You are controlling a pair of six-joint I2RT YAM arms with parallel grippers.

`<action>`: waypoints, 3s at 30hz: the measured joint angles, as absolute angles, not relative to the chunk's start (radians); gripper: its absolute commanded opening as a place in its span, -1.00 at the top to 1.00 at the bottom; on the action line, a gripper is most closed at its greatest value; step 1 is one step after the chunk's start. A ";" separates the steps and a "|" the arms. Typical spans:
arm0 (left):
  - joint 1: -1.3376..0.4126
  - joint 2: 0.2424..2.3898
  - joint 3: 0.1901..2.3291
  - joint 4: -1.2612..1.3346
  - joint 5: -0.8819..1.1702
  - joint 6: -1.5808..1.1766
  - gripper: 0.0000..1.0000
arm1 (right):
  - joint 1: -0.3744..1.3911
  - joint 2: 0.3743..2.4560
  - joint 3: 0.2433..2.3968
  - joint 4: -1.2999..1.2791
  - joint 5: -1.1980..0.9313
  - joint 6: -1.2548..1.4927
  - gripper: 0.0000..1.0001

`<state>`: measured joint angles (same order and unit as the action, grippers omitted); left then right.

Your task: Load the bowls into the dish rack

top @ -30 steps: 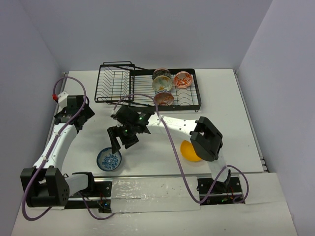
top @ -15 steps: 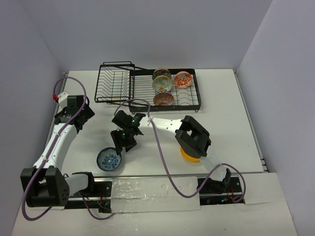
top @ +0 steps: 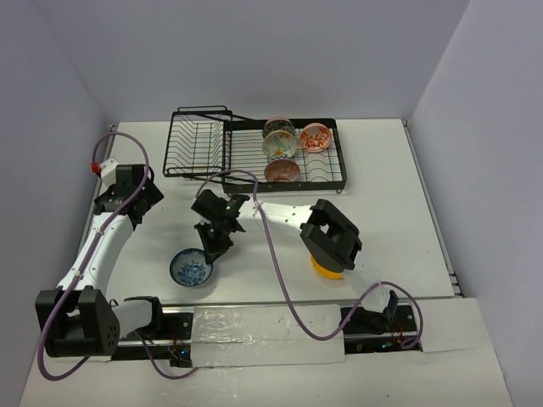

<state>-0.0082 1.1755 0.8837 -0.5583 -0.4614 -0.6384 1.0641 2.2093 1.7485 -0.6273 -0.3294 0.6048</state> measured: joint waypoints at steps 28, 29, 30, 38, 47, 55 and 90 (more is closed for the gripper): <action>-0.018 1.193 0.884 -0.557 -0.416 -0.620 -0.91 | 0.956 1.546 1.500 -0.606 0.394 0.047 1.00; -0.019 1.193 0.884 -0.557 -0.416 -0.619 -0.92 | 0.936 1.541 1.475 -0.591 0.419 0.027 1.00; -0.019 1.193 0.884 -0.557 -0.415 -0.618 -0.92 | 0.914 1.537 1.446 -0.572 0.440 0.008 1.00; -0.021 1.193 0.884 -0.557 -0.416 -0.616 -0.92 | 0.676 1.374 1.141 -0.324 0.533 -0.198 1.00; -0.021 1.197 0.884 -0.557 -0.415 -0.613 -0.92 | 0.470 1.364 1.140 -0.081 0.505 -0.334 1.00; -0.021 1.233 0.884 -0.553 -0.410 -0.609 -0.91 | 0.366 1.561 1.187 0.064 0.396 -0.425 1.00; -0.009 1.214 0.884 -0.535 -0.398 -0.587 -0.82 | 0.136 1.916 1.286 0.416 -0.162 -0.429 1.00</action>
<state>-0.0086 1.2144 0.8841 -0.5346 -0.3981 -0.5873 0.1360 1.9156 1.2858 0.4160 -0.1619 -0.4294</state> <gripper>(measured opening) 0.908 0.089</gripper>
